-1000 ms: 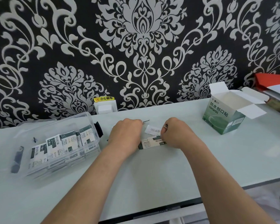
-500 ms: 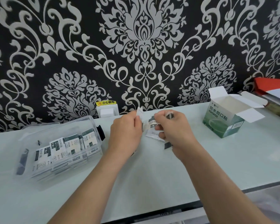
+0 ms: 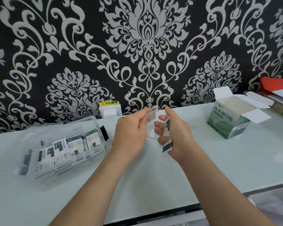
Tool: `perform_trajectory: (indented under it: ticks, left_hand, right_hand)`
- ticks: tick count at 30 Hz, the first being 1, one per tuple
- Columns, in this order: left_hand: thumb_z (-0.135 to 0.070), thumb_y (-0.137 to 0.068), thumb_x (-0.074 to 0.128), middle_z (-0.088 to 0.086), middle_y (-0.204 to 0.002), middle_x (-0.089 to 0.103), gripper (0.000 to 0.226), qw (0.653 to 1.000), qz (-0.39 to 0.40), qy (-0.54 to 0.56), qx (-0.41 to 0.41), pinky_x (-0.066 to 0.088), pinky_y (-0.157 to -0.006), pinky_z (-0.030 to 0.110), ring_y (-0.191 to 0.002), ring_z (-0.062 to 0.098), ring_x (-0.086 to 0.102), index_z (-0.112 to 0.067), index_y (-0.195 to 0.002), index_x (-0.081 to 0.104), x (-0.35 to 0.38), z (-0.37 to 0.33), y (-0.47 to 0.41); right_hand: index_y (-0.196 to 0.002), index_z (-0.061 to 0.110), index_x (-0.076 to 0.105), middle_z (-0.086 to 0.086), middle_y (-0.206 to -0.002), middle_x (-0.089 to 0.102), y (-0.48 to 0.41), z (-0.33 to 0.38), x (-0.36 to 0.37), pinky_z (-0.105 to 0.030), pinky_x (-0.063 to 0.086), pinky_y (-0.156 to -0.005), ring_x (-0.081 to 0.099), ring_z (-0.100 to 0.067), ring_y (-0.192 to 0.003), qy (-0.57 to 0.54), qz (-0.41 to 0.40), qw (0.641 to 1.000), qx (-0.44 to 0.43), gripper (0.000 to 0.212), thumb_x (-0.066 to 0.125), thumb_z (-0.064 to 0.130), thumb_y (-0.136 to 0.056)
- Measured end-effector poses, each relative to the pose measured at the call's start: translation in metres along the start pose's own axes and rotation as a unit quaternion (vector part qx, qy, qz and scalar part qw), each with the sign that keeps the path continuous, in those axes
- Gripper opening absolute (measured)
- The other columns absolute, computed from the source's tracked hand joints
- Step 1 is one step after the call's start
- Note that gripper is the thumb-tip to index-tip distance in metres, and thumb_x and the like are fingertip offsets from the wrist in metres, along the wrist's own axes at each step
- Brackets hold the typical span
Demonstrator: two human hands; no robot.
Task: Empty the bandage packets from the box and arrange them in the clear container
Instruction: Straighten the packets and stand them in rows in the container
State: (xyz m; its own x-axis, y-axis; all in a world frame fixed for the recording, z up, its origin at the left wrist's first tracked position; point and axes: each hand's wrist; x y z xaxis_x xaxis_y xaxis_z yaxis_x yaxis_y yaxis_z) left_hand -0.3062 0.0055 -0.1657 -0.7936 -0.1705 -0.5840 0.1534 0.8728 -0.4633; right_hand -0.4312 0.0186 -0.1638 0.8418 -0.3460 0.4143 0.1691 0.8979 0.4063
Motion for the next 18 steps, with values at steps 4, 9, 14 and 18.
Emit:
perform_trajectory:
  ticks: [4, 9, 14, 18]
  left_hand:
    - [0.005, -0.09, 0.049, -0.006, -0.082, 0.068, 0.041, 0.991, 0.108, -0.017, 0.071, 0.035, -0.063, 0.004, -0.07, -0.003, 0.055, -0.018, -0.118, 0.069, -0.004, -0.013, 0.007]
    - [0.002, -0.093, 0.04, -0.002, -0.102, 0.065, 0.055, 0.98, 0.178, -0.071, 0.049, 0.046, -0.076, 0.028, -0.089, 0.024, 0.058, -0.029, -0.137, 0.051, -0.005, -0.017, 0.009]
    - [-0.026, -0.093, 0.041, 0.002, -0.069, 0.067, 0.028, 0.983, 0.009, -0.145, 0.113, 0.053, -0.056, 0.038, -0.063, 0.027, 0.064, -0.015, -0.1, 0.065, -0.008, -0.007, 0.006]
    - [-0.02, -0.092, 0.055, -0.001, -0.078, 0.062, 0.011, 0.949, 0.079, -0.262, 0.158, 0.047, -0.059, 0.037, -0.074, 0.024, 0.06, -0.017, -0.084, 0.061, -0.002, -0.02, 0.01]
  right_hand:
    - [-0.081, 0.012, 0.051, -0.001, -0.064, 0.05, -0.01, -0.006, -0.001, -0.015, 0.025, -0.03, 0.044, -0.009, -0.047, -0.115, 0.103, 0.984, 0.084, 0.043, 0.053, 0.054, -0.091]
    - [-0.095, 0.014, 0.054, -0.002, -0.066, 0.052, -0.016, -0.005, -0.004, -0.017, 0.026, -0.031, 0.048, -0.011, -0.045, -0.147, 0.059, 0.986, 0.062, 0.019, 0.051, 0.033, -0.097]
    - [-0.093, 0.021, 0.053, -0.001, -0.066, 0.051, -0.022, -0.009, 0.001, -0.021, 0.038, -0.04, 0.052, -0.013, -0.051, -0.151, 0.076, 0.984, 0.059, 0.037, 0.05, 0.058, -0.091]
    - [-0.1, 0.02, 0.061, -0.004, -0.081, 0.067, -0.015, -0.011, 0.007, -0.029, 0.05, -0.063, 0.064, -0.022, -0.069, -0.082, 0.084, 0.991, 0.068, 0.042, 0.054, 0.06, -0.089]
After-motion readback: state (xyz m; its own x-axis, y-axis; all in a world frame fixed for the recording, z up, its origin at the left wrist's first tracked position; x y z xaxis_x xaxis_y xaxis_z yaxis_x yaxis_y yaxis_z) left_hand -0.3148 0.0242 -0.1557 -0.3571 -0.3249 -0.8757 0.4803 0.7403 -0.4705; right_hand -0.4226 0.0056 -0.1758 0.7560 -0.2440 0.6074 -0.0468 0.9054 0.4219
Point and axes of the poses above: each hand's wrist, its own y-axis away from the middle knuckle, its own x-axis out of the palm, z = x × y
